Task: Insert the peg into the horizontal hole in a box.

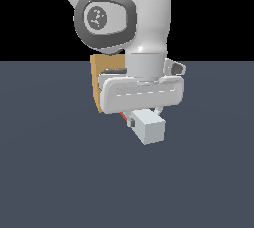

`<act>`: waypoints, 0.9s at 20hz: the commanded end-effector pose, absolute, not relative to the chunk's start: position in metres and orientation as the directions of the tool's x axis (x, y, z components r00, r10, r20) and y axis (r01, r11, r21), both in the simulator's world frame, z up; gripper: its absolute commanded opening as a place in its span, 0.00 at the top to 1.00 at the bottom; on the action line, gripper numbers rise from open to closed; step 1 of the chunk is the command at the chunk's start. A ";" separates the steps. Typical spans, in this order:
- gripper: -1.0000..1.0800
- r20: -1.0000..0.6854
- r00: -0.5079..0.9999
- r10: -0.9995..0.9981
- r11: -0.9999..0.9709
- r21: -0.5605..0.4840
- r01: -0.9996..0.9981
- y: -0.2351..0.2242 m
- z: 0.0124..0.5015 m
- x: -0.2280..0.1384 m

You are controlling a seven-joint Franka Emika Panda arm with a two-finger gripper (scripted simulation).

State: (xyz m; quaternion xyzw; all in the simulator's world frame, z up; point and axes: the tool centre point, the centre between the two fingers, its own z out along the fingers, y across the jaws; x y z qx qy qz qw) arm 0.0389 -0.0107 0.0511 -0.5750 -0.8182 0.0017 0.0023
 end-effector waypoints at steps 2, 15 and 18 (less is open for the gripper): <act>1.00 0.000 -0.337 0.942 0.337 0.000 0.942 0.014 0.065 0.037; 1.00 0.000 -0.336 0.942 0.336 0.000 0.942 0.030 0.073 0.037; 1.00 -0.001 -0.336 0.942 0.336 0.004 0.942 0.030 0.076 0.040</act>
